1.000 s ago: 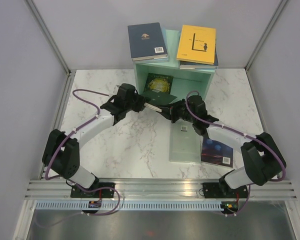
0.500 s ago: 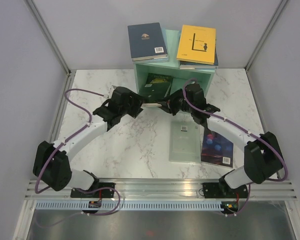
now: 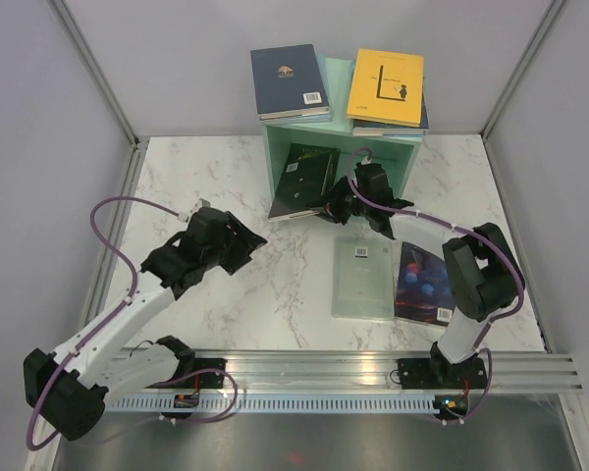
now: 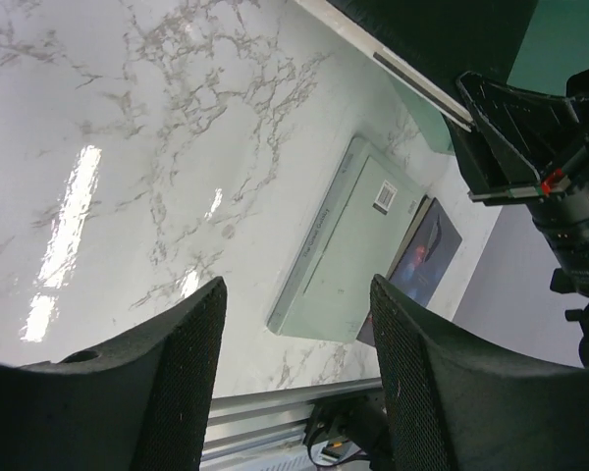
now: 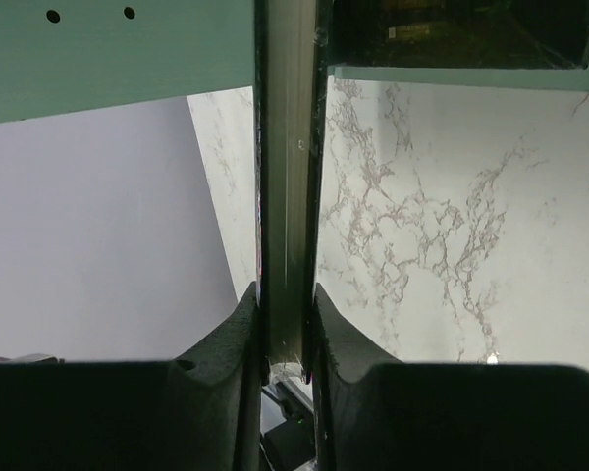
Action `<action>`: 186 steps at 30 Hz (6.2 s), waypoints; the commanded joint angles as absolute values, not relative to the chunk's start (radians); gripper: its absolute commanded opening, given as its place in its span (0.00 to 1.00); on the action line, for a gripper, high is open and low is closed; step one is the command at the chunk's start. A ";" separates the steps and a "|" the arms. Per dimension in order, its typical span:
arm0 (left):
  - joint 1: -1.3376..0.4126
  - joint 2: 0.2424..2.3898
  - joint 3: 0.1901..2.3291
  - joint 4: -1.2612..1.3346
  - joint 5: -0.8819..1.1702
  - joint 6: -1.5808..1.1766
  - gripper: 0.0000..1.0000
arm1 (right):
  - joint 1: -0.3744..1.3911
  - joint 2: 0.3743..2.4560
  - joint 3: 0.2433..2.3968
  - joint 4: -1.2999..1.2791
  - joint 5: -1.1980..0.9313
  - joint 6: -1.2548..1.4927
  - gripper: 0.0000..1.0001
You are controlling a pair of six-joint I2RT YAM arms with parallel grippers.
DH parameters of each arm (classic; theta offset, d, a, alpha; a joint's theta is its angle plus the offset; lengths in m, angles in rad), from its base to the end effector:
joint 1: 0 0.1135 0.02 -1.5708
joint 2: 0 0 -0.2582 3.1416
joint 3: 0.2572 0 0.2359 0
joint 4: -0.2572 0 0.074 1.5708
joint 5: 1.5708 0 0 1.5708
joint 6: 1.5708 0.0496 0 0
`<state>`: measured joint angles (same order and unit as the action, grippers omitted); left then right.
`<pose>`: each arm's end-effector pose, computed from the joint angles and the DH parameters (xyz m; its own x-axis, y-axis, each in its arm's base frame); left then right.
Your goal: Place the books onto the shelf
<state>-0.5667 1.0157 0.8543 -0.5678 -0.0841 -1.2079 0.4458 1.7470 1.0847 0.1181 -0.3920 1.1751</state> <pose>0.1801 -0.1096 0.2733 -0.6503 -0.6904 -0.3170 -0.3544 0.6448 -0.6773 0.3388 0.1829 0.2127 -0.8198 0.5533 -0.1473 0.1638 0.4731 0.8657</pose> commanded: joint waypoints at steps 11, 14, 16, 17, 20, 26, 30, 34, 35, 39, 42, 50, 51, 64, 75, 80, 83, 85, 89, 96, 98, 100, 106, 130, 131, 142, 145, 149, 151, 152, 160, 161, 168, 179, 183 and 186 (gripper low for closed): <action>-0.557 0.825 0.778 -0.738 -0.103 -1.127 0.63 | 0.419 1.934 1.143 0.242 -0.293 1.198 0.00; -0.557 0.793 0.767 -0.761 -0.101 -1.131 0.63 | 0.407 1.977 1.173 0.242 -0.282 1.218 0.00; -0.557 0.778 0.759 -0.776 -0.104 -1.132 0.63 | 0.400 2.000 1.193 0.242 -0.279 1.229 0.00; -0.557 0.766 0.759 -0.785 -0.106 -1.132 0.63 | 0.396 2.008 1.198 0.241 -0.279 1.235 0.00; -0.557 0.753 0.756 -0.801 -0.110 -1.131 0.63 | 0.391 2.042 1.219 0.245 -0.302 1.258 0.00; -0.557 0.765 0.752 -0.802 -0.098 -1.135 0.62 | 0.391 2.049 1.180 0.249 -0.342 1.262 0.58; -0.557 0.788 0.753 -0.801 -0.095 -1.134 0.61 | 0.391 2.000 1.125 0.226 -0.359 1.252 0.83; -0.557 0.811 0.753 -0.799 -0.103 -1.131 0.61 | 0.391 1.896 1.036 0.195 -0.364 1.224 0.88; -0.557 0.816 0.755 -0.799 -0.101 -1.129 0.61 | 0.391 1.879 1.026 0.180 -0.364 1.213 0.89; -0.558 0.865 0.739 -0.764 -0.069 -1.094 0.71 | 0.393 1.778 0.977 0.121 -0.373 1.158 0.90; -0.558 0.916 0.704 -0.706 -0.020 -1.075 0.85 | 0.393 1.675 0.960 0.033 -0.374 1.063 0.90; -0.633 1.124 0.637 -0.416 0.141 -1.046 1.00 | 0.382 1.272 0.908 -0.509 -0.154 0.715 0.93; -0.652 1.196 0.641 -0.344 0.150 -1.045 1.00 | 0.374 1.241 0.887 -0.535 -0.140 0.697 0.94; -0.807 1.701 0.877 0.038 0.278 -1.100 1.00 | 0.273 1.322 0.698 -0.566 -0.045 0.600 0.89; -0.902 1.930 0.951 0.176 0.320 -1.190 0.98 | 0.270 1.423 0.522 -0.353 -0.260 0.656 0.79; -0.905 1.939 0.853 0.420 0.391 -1.296 0.96 | 0.270 1.457 0.471 -0.272 -0.321 0.664 0.75; -0.905 1.928 0.838 0.492 0.405 -1.316 0.95 | 0.270 1.460 0.454 -0.265 -0.334 0.663 0.72; -0.904 1.931 0.822 0.570 0.420 -1.345 0.93 | 0.270 1.456 0.431 -0.243 -0.360 0.672 0.70; -0.904 1.919 0.827 0.555 0.420 -1.358 0.77 | 0.270 1.434 0.411 -0.248 -0.365 0.681 0.67; -0.887 1.824 0.784 0.396 0.365 -1.315 0.02 | 0.270 1.309 0.426 -0.351 -0.338 0.693 0.73; -0.879 1.793 0.752 0.382 0.359 -1.299 0.02 | 0.270 1.243 0.448 -0.386 -0.316 0.696 0.82; -0.859 1.732 0.703 0.382 0.351 -1.298 0.02 | 0.270 1.203 0.491 -0.426 -0.319 0.704 0.92; -0.752 1.498 0.595 0.387 0.367 -1.299 0.02 | 0.270 1.095 0.540 -0.431 -0.435 0.803 0.98; -0.667 1.353 0.575 0.742 0.494 -1.517 0.02 | 0.299 1.049 0.457 0.131 -0.704 1.318 0.98; -0.666 1.356 0.578 0.753 0.497 -1.523 0.02 | 0.299 1.051 0.463 0.109 -0.704 1.312 0.98; -0.672 1.446 0.629 0.805 0.615 -1.514 0.02 | 0.304 1.042 0.460 0.239 -0.727 1.400 0.64; -0.681 1.479 0.634 0.805 0.626 -1.503 0.02 | 0.305 1.052 0.459 0.343 -0.745 1.460 0.53; -0.698 1.511 0.663 0.755 0.632 -1.467 0.02 | 0.307 1.063 0.456 0.475 -0.767 1.542 0.29; -0.701 1.528 0.684 0.709 0.638 -1.438 0.02 | 0.308 1.066 0.459 0.526 -0.778 1.565 0.20; -0.701 1.532 0.692 0.692 0.643 -1.428 0.02 | 0.308 1.066 0.468 0.528 -0.781 1.565 0.10; -0.698 1.500 0.913 -0.186 0.450 -1.063 0.70 | 0.308 1.054 0.498 0.477 -0.773 1.537 0.00; -0.693 1.488 0.943 -0.254 0.413 -1.036 0.73 | 0.308 1.054 0.502 0.474 -0.773 1.536 0.00; -0.635 1.378 0.991 -0.652 0.129 -0.913 0.93 | 0.310 1.081 0.541 0.488 -0.732 1.537 0.00; -0.551 1.053 1.031 -0.934 -0.044 -0.853 0.98 | 0.310 1.250 0.767 0.355 -0.644 1.361 0.00; -0.548 0.968 1.032 -0.998 -0.069 -0.839 1.00 | 0.318 1.350 0.856 0.341 -0.572 1.322 0.00; -0.546 0.927 1.025 -1.037 -0.067 -0.831 1.00 | 0.337 1.443 0.911 0.371 -0.512 1.324 0.00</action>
